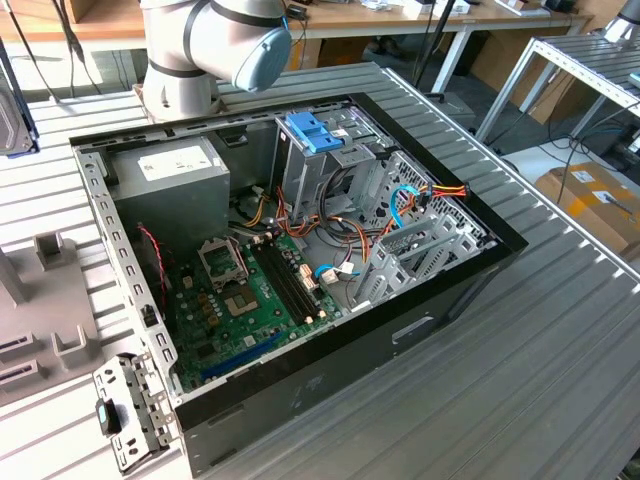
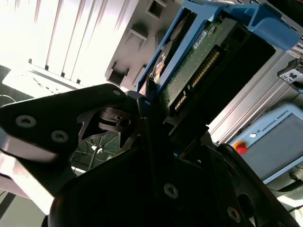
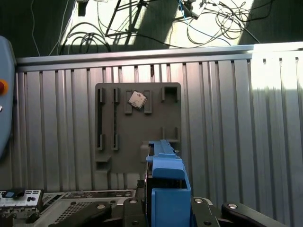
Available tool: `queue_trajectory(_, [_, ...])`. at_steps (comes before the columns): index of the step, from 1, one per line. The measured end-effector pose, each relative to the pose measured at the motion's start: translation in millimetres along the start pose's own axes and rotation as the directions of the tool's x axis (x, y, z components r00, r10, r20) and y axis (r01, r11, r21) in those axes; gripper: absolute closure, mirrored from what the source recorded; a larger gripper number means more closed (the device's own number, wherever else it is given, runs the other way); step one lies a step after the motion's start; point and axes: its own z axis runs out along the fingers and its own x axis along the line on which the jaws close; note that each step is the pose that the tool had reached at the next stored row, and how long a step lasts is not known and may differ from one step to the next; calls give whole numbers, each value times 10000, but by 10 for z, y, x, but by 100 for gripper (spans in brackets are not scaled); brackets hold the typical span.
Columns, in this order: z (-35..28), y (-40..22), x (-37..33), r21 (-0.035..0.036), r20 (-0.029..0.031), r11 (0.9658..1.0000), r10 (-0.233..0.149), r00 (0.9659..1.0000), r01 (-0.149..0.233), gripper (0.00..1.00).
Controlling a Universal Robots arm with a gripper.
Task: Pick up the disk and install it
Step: 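Pick up the disk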
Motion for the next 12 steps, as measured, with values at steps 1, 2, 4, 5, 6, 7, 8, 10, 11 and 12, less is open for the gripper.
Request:
queue_trajectory(1, [0, -8, 0, 1, 0, 10000, 0, 10000, 0, 64])
queue_trajectory(2, [-1, -21, -1, 1, 0, 10000, 0, 10000, 0, 64])
queue_trajectory(4, [-1, -36, -2, 0, 0, 10000, 0, 10000, 0, 64])
queue_trajectory(5, [-1, -44, -3, 1, 0, 10000, 0, 10000, 0, 64])
queue_trajectory(6, [-2, -52, -3, 0, 0, 10000, 0, 10000, 0, 64])
queue_trajectory(7, [-2, -62, -3, 1, 0, 10000, 0, 10000, 0, 64])
queue_trajectory(8, [-3, -70, -4, 0, 0, 10000, 0, 10000, 0, 64])
queue_trajectory(10, [-3, -84, -5, 0, 0, 10000, 0, 10000, 0, 64])
queue_trajectory(11, [-4, -95, -5, 0, 0, 10000, 0, 10000, 0, 64])
queue_trajectory(12, [-4, -103, -6, 0, 0, 10000, 0, 10000, 0, 64])
